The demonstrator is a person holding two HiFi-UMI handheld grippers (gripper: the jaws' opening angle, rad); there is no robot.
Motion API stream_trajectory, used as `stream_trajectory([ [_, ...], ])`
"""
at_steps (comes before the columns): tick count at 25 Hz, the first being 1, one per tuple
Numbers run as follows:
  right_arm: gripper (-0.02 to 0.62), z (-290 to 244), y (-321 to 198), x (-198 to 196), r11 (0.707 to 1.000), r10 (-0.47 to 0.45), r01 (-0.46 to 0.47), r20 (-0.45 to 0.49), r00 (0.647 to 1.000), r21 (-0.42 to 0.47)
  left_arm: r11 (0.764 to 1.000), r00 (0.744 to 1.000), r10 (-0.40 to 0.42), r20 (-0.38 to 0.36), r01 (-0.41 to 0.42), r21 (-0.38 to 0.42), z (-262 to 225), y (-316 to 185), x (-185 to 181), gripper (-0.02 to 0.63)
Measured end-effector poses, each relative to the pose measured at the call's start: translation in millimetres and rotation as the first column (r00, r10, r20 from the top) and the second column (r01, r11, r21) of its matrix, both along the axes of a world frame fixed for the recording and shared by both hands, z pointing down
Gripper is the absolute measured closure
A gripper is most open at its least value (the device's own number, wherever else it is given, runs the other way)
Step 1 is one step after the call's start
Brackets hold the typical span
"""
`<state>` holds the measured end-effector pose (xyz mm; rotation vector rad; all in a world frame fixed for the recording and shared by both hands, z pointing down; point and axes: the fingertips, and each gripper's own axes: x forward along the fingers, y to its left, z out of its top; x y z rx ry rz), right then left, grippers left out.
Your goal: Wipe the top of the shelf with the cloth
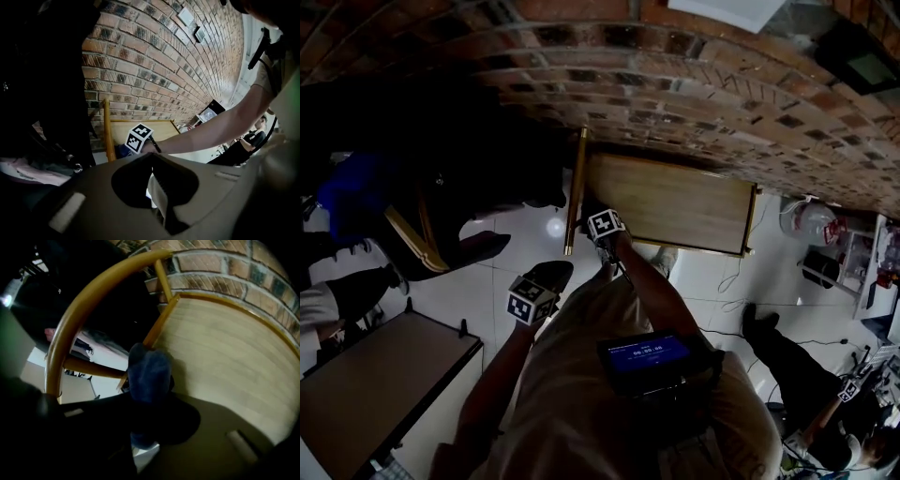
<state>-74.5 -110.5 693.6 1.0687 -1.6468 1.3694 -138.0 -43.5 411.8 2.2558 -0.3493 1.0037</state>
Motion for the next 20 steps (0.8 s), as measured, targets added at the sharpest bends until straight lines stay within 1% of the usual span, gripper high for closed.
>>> stream_trajectory([
  [2,0.492,1,5,16,0.999,0.041,-0.041,-0.012,0.999,-0.014,1.0,1.0,-0.006,0.002,0.006,-0.006,4,-3,-4,0.606],
  [3,0.492,2,10,29,0.997,0.07,-0.07,-0.026,0.997,-0.018,1.0,1.0,-0.008,-0.001,0.008,-0.009,5,-4,-3,0.606],
  [6,0.493,8,36,95,0.982,0.183,-0.187,-0.111,0.977,-0.026,1.0,1.0,0.011,-0.017,-0.011,-0.01,6,-4,11,0.606],
  [8,0.494,12,62,142,0.964,0.257,-0.264,-0.137,0.957,-0.03,0.999,0.999,0.038,-0.026,-0.039,-0.004,4,-2,28,0.606],
  [10,0.493,15,94,188,0.941,0.327,-0.336,-0.154,0.932,-0.041,0.998,0.997,0.067,-0.025,-0.066,0.004,2,2,45,0.606],
  [13,0.494,17,140,264,0.902,0.413,-0.43,-0.208,0.887,-0.045,0.996,0.995,0.09,-0.031,-0.09,0.013,-3,8,76,0.606],
  [15,0.492,17,173,310,0.869,0.468,-0.492,-0.236,0.852,-0.054,0.994,0.994,0.105,-0.039,-0.105,0.019,-6,16,98,0.606],
  [17,0.492,17,203,347,0.831,0.521,-0.551,-0.246,0.817,-0.07,0.993,0.992,0.116,-0.042,-0.115,0.024,-10,26,117,0.606],
  [18,0.492,17,216,366,0.817,0.538,-0.572,-0.263,0.801,-0.073,0.993,0.992,0.117,-0.042,-0.117,0.023,-13,32,127,0.606],
  [20,0.492,16,239,402,0.799,0.548,-0.596,-0.309,0.777,-0.083,0.993,0.992,0.12,-0.042,-0.119,0.016,-18,46,143,0.606],
])
